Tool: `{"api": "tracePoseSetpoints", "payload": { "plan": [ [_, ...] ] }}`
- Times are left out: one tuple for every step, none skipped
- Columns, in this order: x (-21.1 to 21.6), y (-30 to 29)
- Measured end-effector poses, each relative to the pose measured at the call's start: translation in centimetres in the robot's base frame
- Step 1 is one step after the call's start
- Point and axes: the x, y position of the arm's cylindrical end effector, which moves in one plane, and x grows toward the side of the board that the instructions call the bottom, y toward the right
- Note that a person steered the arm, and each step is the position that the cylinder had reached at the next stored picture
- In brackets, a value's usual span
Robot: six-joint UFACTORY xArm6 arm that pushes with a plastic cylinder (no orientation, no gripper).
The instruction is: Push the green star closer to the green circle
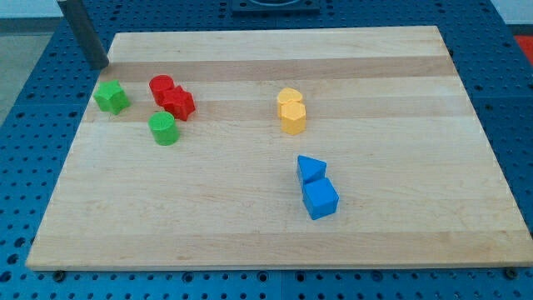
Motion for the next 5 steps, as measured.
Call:
{"api": "tracePoseSetpoints", "payload": {
  "plan": [
    [0.1, 0.0],
    [2.5, 0.0],
    [5.8, 0.1],
    [7.4, 2.7],
    [8.8, 6.0]
  ]
}}
